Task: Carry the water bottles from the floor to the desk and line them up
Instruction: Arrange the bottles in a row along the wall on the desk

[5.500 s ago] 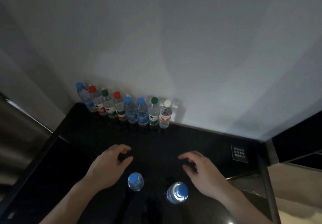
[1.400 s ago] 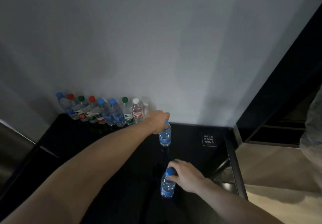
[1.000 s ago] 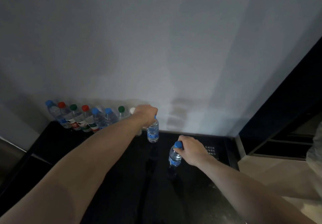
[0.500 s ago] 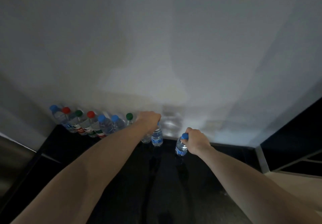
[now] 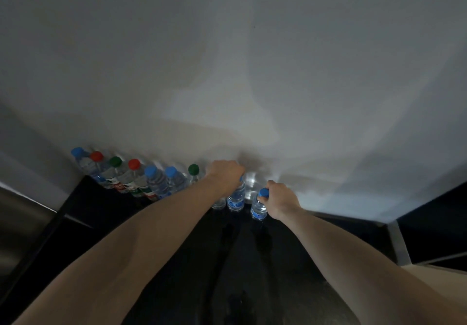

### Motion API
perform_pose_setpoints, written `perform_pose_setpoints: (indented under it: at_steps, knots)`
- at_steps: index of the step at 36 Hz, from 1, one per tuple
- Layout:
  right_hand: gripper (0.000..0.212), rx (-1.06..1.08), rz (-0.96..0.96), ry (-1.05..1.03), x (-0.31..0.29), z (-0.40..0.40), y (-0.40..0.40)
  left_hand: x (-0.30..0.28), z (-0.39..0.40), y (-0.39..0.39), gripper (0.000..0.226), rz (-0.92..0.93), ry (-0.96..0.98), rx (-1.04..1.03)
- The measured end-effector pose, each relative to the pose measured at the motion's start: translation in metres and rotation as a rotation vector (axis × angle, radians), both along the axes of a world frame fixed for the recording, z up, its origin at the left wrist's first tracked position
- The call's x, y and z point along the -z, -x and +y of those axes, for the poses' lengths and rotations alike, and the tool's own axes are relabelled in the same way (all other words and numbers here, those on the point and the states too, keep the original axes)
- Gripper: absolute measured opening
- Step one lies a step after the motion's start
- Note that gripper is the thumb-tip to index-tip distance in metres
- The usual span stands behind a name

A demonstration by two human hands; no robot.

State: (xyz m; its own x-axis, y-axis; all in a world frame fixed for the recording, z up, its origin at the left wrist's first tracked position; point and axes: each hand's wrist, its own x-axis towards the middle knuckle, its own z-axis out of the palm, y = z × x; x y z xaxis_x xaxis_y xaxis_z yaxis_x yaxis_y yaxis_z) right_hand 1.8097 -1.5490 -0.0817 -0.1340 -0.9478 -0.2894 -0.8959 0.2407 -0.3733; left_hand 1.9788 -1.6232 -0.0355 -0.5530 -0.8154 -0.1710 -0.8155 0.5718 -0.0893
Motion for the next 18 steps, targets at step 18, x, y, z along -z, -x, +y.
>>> perform_pose_setpoints:
  at_steps: [18]
  knots:
    - [0.032, 0.068, -0.098, 0.017, 0.007, -0.015, -0.016, -0.001, -0.002, -0.001, 0.027, -0.103, -0.026, -0.002]
